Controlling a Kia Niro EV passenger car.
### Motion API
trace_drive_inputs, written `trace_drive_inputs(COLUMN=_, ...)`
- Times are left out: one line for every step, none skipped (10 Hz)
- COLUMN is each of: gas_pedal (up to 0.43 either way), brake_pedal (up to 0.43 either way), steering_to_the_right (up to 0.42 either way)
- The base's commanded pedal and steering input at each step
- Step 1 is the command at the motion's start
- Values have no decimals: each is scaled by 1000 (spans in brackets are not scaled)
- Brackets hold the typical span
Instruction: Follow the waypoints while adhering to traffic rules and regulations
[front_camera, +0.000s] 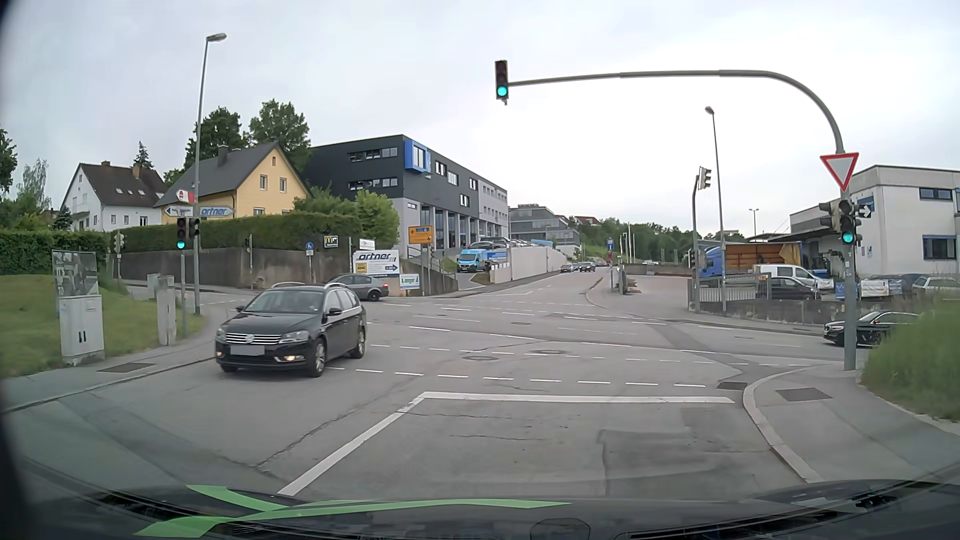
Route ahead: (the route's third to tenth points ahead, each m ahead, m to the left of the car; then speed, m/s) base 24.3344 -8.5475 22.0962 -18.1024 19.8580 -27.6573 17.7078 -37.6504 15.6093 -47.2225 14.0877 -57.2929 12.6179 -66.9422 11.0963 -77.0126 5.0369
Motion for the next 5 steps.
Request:
trace_drive_inputs(gas_pedal=0, brake_pedal=91, steering_to_the_right=81)
trace_drive_inputs(gas_pedal=0, brake_pedal=98, steering_to_the_right=85)
trace_drive_inputs(gas_pedal=0, brake_pedal=110, steering_to_the_right=93)
trace_drive_inputs(gas_pedal=0, brake_pedal=110, steering_to_the_right=100)
trace_drive_inputs(gas_pedal=0, brake_pedal=116, steering_to_the_right=108)
